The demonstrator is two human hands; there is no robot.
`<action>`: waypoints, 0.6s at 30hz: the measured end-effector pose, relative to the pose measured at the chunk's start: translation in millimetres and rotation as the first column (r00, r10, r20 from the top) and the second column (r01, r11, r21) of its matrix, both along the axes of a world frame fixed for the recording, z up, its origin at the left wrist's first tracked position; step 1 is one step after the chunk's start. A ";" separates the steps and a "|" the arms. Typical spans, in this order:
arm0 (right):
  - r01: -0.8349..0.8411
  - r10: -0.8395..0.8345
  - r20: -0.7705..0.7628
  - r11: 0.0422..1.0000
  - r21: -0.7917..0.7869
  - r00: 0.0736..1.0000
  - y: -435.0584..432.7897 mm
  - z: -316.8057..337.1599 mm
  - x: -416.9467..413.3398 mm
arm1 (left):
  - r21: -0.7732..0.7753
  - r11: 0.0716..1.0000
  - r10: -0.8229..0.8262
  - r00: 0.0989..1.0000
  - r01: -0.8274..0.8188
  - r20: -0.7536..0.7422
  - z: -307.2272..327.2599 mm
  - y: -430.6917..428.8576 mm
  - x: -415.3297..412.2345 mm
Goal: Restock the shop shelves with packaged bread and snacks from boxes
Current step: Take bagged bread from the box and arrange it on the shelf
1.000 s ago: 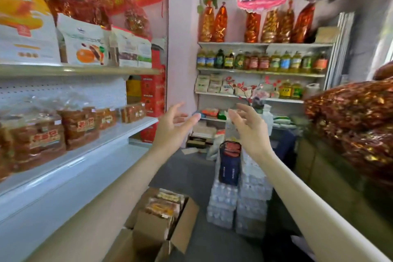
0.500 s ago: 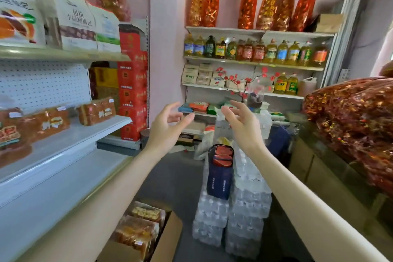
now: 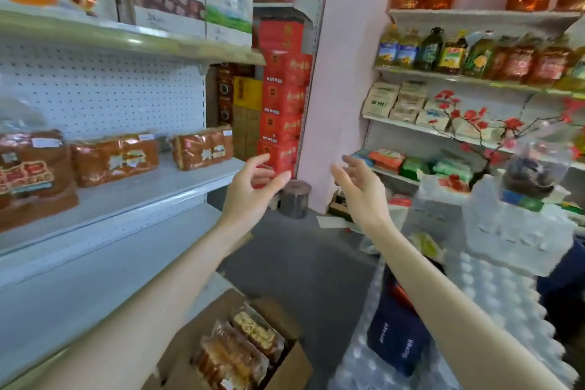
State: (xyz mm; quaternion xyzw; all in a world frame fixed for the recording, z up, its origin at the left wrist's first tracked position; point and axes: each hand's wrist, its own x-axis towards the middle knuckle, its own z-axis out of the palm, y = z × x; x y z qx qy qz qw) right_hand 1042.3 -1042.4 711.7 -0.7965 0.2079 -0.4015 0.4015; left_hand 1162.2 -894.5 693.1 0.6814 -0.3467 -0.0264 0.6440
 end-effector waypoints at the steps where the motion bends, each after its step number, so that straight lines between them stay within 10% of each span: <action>1: -0.039 0.039 -0.021 0.999 0.004 0.999 -16.1 -4.6 20.6 | 0.003 0.999 0.047 0.999 -0.047 -0.024 -5.0 -10.2 13.7; 18: -0.436 0.507 -0.313 0.858 0.272 0.803 -117.4 -209.5 306.9 | 0.279 0.853 0.515 0.796 -0.441 -0.318 -213.7 -66.1 217.0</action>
